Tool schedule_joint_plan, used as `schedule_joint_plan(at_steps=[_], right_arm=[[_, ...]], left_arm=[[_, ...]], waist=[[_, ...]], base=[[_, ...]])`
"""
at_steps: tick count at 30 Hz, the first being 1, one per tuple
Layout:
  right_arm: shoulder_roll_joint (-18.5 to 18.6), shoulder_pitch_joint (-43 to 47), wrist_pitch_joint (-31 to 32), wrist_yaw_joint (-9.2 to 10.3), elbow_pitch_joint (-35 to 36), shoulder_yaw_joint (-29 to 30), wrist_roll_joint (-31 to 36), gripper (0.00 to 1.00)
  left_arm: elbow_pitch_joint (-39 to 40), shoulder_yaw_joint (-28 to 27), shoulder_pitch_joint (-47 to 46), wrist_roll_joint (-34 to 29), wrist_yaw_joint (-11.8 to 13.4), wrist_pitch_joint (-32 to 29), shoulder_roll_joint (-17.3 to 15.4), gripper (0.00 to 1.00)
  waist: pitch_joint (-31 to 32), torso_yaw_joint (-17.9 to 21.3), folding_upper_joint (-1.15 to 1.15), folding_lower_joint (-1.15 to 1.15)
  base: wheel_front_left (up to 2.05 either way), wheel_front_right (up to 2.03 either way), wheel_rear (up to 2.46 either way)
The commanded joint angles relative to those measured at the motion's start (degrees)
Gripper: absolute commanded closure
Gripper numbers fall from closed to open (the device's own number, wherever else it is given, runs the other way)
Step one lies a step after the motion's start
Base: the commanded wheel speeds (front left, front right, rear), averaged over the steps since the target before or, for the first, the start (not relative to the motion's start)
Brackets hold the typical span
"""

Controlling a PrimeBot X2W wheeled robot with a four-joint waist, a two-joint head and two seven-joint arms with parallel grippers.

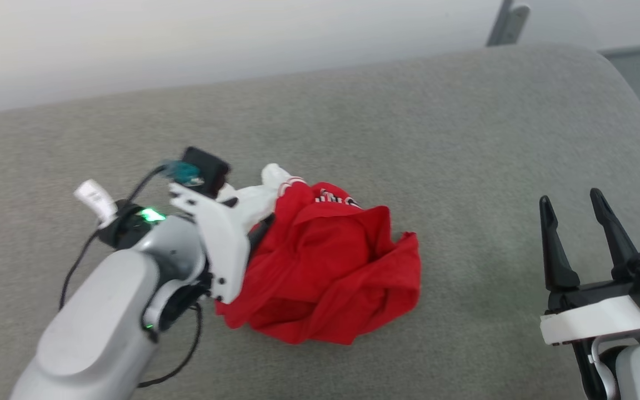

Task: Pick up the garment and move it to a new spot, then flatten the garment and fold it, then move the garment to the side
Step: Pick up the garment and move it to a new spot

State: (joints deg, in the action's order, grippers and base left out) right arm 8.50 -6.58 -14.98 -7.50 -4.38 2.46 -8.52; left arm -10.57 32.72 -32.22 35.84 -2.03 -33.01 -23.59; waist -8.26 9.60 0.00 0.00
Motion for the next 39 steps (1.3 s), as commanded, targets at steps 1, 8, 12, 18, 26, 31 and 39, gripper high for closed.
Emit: schedule_joint_plan(at_steps=[1, 8, 12, 18, 26, 31, 39], right_arm=[[0.13, 0.49, -0.31, 0.02, -0.11, 0.25, -0.32, 0.00], [1.01, 1.75, -0.31, 0.02, -0.64, 0.34, -0.66, 0.00], [1.57, 2.83, -0.31, 0.02, -1.20, 0.79, -0.62, 0.00], [1.84, 4.57, -0.31, 0.02, -1.10, 1.99, -0.39, 0.00], [1.90, 6.04, -0.31, 0.02, -1.00, 3.12, -0.39, 0.00], [1.87, 6.28, -0.31, 0.02, -0.90, 3.67, -0.26, 0.00], [1.51, 7.11, -0.31, 0.02, -0.54, 4.38, -0.55, 0.00]], left_arm=[[0.65, -1.06, 1.46, 0.15, 0.49, 2.24, -0.65, 0.00], [1.64, -6.39, 6.87, -0.46, 0.81, 16.90, -3.04, 0.00], [1.52, -9.54, 11.15, 0.10, 1.09, 25.47, -3.82, 0.00], [0.93, -13.55, 17.78, 0.71, 1.07, 36.07, -5.20, 0.00], [-0.54, -16.23, 23.81, 1.55, -0.16, 44.92, -5.79, 0.00], [-1.59, -19.52, 27.51, 2.22, -1.12, 47.66, -5.37, 0.00], [0.83, -28.03, 33.48, -0.39, -3.73, 48.27, -2.35, 0.00]], waist=[[1.30, -1.63, 0.00, 0.00], [3.52, -4.98, 0.00, 0.00], [5.04, -6.44, 0.00, 0.00], [6.79, -8.39, 0.00, 0.00], [7.79, -10.24, 0.00, 0.00], [8.16, -11.01, 0.00, 0.00], [8.56, -11.63, 0.00, 0.00]], base=[[0.00, 0.00, 0.00], [0.00, 0.00, 0.00], [0.00, 0.00, 0.00], [0.00, 0.00, 0.00], [0.00, 0.00, 0.00], [0.00, 0.00, 0.00], [0.00, 0.00, 0.00]])
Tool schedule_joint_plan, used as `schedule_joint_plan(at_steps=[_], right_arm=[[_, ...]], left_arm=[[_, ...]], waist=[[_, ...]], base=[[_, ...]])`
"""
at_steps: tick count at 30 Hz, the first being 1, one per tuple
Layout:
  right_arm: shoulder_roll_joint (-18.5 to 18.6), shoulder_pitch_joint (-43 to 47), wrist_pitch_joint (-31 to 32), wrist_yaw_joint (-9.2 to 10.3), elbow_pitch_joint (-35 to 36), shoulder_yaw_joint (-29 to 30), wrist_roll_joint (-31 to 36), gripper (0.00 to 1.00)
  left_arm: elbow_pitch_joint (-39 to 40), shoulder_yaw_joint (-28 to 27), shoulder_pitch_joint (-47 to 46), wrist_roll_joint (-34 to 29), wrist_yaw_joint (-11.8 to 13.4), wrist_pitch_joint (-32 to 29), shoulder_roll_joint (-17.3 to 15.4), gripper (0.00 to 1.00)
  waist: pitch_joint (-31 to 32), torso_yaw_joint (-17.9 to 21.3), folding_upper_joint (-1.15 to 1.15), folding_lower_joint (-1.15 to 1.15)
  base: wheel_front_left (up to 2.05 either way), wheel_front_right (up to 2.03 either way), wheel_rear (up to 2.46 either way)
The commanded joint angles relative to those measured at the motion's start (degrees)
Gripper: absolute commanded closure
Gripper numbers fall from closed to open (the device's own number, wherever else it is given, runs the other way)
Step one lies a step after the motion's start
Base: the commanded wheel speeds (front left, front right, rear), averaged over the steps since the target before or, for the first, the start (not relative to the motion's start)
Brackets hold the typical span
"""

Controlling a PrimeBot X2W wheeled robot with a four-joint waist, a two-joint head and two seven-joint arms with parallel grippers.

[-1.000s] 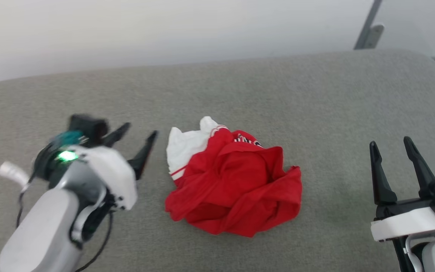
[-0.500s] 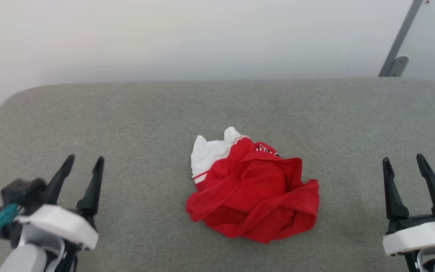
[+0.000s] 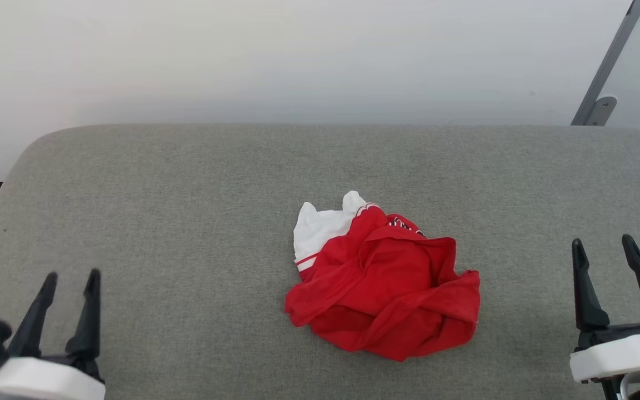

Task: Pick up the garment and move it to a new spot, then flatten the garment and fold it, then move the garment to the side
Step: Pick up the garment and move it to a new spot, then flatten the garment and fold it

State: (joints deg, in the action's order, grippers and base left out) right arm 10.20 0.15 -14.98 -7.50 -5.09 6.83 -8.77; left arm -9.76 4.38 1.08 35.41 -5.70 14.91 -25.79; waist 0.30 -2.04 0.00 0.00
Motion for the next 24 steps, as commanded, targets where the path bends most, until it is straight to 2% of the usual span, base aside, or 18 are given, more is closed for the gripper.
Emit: schedule_joint_plan(at_steps=[1, 6, 10, 24], right_arm=[[-0.21, 0.44, -0.31, 0.02, 0.19, 0.00, -0.43, 0.00], [-0.44, 1.00, -0.31, 0.02, 0.48, 0.11, -0.49, 0.00], [-0.31, 1.30, -0.31, 0.02, 0.23, 0.40, -0.56, 0.00], [-0.97, 1.71, -0.31, 0.02, 0.50, 0.62, -0.20, 0.00]], left_arm=[[0.37, -0.83, 0.82, -0.30, -0.34, 0.36, 0.59, 0.00], [1.81, -5.02, 3.85, -2.66, -1.43, 0.37, 3.47, 0.00], [2.41, -5.58, 4.78, -3.37, -1.76, 0.38, 4.50, 0.00], [3.55, -2.80, 4.46, -0.77, -1.84, 0.39, 2.60, 0.00]], waist=[[0.00, -0.07, 0.00, 0.00], [0.13, -0.50, 0.00, 0.00], [0.30, -0.96, 0.00, 0.00], [0.36, -1.32, 0.00, 0.00]], base=[[0.00, 0.00, 0.00], [0.00, 0.00, 0.00], [0.00, 0.00, 0.00], [0.00, 0.00, 0.00]])
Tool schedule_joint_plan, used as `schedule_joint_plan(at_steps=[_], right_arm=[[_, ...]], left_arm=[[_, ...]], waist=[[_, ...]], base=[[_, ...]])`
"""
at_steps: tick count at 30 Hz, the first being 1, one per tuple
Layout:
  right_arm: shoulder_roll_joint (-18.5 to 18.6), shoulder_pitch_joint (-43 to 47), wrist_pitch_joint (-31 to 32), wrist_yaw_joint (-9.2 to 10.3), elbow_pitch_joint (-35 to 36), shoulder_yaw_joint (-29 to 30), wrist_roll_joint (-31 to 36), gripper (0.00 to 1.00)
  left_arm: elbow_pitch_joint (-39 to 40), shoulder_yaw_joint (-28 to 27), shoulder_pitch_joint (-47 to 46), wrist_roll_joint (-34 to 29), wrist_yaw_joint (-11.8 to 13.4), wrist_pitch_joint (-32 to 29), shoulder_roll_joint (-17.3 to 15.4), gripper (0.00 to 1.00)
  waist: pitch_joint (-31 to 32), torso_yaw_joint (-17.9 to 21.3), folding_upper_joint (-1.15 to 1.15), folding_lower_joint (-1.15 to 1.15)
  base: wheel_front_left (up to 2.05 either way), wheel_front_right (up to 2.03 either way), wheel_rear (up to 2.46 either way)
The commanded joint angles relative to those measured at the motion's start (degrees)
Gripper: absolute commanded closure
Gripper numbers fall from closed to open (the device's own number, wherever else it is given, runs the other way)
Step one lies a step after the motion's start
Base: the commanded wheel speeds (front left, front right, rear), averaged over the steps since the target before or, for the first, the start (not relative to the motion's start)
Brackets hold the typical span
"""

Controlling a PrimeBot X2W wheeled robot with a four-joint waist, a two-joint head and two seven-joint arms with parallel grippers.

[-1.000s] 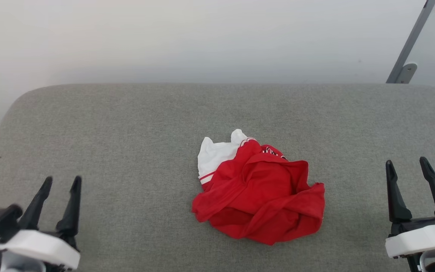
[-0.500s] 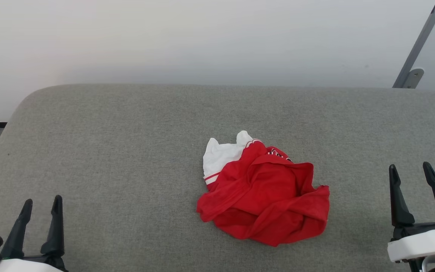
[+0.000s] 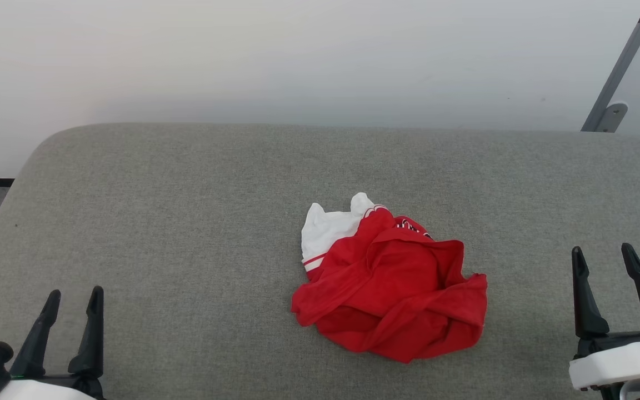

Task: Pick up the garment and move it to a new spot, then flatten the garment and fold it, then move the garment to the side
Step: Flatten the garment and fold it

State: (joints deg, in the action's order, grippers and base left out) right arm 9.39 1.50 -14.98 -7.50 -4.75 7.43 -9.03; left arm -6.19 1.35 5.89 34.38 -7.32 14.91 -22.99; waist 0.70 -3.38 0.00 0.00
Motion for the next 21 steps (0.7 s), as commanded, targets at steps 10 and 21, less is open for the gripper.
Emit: schedule_joint_plan(at_steps=[10, 21], right_arm=[[0.22, -0.82, -0.31, 0.02, 0.22, -1.19, 0.16, 0.00], [-0.27, -4.80, -0.31, 0.02, 0.18, -4.77, -0.38, 0.00]], left_arm=[[-2.82, 8.59, -8.79, 4.76, -0.22, -5.08, -4.60, 0.00], [-3.68, 20.27, -28.76, 9.77, -0.22, -24.72, -8.31, 0.00]], waist=[[-0.80, 1.70, 0.00, 0.00], [-5.12, 9.03, 0.00, 0.00]], base=[[0.00, 0.00, 0.00], [0.00, 0.00, 0.00]])
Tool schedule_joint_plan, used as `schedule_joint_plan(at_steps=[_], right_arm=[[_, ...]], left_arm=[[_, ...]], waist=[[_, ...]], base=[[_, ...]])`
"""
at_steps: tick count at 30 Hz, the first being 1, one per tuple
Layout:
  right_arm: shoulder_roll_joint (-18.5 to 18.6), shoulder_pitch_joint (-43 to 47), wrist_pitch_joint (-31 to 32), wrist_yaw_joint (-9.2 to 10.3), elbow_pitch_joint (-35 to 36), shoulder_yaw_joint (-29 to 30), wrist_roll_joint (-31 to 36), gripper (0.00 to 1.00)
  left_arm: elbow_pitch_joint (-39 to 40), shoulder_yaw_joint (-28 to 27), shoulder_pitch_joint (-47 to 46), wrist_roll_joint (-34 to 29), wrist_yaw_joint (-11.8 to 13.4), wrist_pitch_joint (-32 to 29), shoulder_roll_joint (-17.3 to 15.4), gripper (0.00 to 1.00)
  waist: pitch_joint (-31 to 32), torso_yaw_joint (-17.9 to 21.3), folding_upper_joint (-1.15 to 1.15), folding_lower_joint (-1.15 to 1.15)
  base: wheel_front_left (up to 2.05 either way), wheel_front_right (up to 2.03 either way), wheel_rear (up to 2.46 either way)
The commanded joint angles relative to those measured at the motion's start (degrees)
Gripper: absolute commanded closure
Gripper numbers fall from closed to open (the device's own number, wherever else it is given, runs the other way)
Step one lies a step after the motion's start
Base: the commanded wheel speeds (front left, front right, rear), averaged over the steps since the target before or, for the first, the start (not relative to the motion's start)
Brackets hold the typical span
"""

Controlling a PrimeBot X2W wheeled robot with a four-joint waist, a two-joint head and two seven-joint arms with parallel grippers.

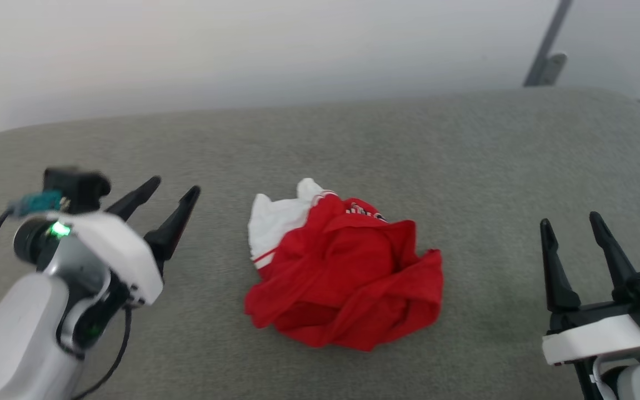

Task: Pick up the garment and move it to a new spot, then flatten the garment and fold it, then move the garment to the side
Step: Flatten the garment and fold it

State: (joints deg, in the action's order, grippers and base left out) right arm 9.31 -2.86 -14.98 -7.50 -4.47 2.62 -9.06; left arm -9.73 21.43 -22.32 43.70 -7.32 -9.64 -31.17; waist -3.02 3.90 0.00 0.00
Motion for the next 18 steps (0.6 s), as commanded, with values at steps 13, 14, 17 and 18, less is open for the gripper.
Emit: schedule_joint_plan(at_steps=[13, 14, 17, 18], right_arm=[[-2.41, -5.20, -0.31, 0.02, 0.03, -3.88, -0.93, 0.00], [-2.53, -5.57, -0.31, 0.02, 0.05, -4.13, -1.00, 0.00], [-2.94, -6.54, -0.31, 0.02, 0.10, -4.80, -0.97, 0.00], [-3.06, -6.81, -0.31, 0.02, 0.09, -4.89, -0.95, 0.00]], left_arm=[[-15.04, 12.96, -18.66, 2.60, -0.19, -20.94, 1.51, 0.00], [-16.67, 13.51, -19.27, 2.45, -0.05, -22.17, 1.57, 0.00], [-21.67, 14.57, -21.07, 2.42, 0.87, -25.73, 2.30, 0.00], [-23.05, 15.31, -21.82, 1.52, 1.08, -26.70, 2.32, 0.00]], waist=[[-8.23, 11.60, 0.00, 0.00], [-8.74, 12.04, 0.00, 0.00], [-10.13, 13.20, 0.00, 0.00], [-10.50, 13.51, 0.00, 0.00]], base=[[0.00, 0.00, 0.00], [0.00, 0.00, 0.00], [0.00, 0.00, 0.00], [0.00, 0.00, 0.00]])
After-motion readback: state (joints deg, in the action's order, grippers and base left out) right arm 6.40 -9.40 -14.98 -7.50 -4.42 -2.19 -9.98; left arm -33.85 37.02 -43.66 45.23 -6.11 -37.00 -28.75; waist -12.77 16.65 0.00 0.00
